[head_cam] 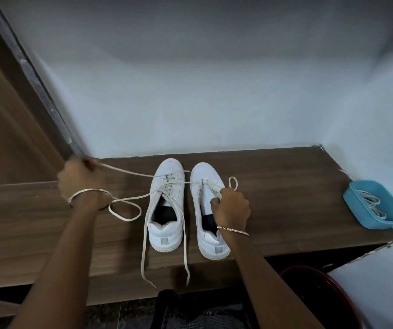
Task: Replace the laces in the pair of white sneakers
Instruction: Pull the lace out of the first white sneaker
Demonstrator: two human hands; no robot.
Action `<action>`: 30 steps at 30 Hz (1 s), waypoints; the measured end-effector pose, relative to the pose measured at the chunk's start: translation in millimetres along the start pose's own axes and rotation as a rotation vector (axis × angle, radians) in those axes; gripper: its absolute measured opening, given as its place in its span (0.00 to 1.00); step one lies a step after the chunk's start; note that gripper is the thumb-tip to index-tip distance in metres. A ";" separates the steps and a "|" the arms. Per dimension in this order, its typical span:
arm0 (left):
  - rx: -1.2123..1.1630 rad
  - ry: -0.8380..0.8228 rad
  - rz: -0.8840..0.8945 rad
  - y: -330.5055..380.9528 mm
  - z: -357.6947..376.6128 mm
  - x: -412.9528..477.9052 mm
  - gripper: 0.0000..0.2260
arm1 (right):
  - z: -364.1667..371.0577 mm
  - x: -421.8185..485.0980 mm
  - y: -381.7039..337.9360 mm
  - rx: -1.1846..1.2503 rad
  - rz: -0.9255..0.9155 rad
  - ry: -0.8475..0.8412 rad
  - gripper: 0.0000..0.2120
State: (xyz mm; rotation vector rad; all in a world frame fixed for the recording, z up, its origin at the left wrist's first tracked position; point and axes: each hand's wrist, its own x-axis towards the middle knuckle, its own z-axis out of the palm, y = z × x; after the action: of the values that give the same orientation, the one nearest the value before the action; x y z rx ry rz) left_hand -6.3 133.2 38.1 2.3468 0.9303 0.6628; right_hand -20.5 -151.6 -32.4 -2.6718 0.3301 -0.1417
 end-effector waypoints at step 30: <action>0.084 -0.579 0.554 50.6 59.9 -50.7 0.13 | 0.6 -0.2 -2.4 -0.012 0.018 -0.001 0.08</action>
State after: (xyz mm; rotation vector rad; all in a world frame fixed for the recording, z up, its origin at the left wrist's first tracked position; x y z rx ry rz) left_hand 20.9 47.6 12.8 2.6604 0.0510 0.1038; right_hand -20.1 -149.2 -31.9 -2.6803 0.3558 -0.1328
